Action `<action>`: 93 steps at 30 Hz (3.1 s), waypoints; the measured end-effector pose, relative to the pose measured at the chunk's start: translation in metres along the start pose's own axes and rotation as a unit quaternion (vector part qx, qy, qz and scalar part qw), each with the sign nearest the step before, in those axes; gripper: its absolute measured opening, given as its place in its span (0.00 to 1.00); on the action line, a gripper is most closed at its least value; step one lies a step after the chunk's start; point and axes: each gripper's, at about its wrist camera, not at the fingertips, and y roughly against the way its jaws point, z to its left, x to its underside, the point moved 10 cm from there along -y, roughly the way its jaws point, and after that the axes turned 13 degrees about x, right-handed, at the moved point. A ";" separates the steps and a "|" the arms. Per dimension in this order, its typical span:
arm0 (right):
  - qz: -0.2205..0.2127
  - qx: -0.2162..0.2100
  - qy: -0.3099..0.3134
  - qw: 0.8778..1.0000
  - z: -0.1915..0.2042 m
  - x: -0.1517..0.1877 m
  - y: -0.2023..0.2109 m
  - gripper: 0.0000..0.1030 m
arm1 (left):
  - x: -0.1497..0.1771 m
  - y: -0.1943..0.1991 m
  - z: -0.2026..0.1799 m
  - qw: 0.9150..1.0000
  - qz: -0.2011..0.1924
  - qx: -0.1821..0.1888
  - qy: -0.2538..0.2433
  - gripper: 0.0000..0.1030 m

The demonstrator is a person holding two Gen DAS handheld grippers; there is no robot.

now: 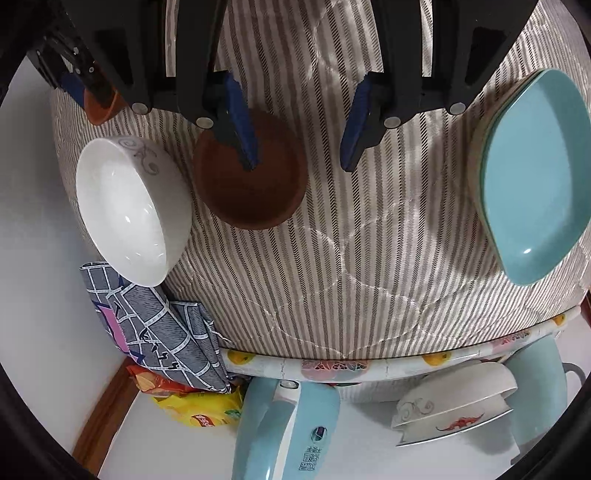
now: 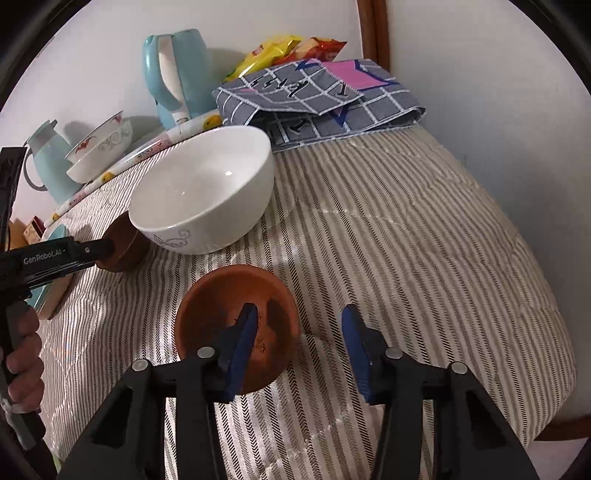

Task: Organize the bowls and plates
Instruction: 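Move each gripper to a small brown bowl and close on its rim, then carry the right gripper's brown bowl over the white bowl while the left gripper holds its brown bowl, then lower the brown bowl into the white bowl and open the right gripper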

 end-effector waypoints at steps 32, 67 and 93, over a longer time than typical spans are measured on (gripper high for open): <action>-0.020 0.007 0.003 1.000 0.013 -0.004 0.004 0.10 | -0.006 -0.002 -0.006 0.999 -0.028 0.031 0.012 0.09; -0.074 0.009 -0.009 0.997 0.025 -0.027 0.076 0.09 | -0.017 0.071 -0.002 0.996 -0.076 0.037 0.013 0.09; -0.090 0.037 0.002 0.995 0.049 -0.090 0.066 0.09 | -0.048 0.107 0.043 0.993 -0.114 0.014 0.024 0.09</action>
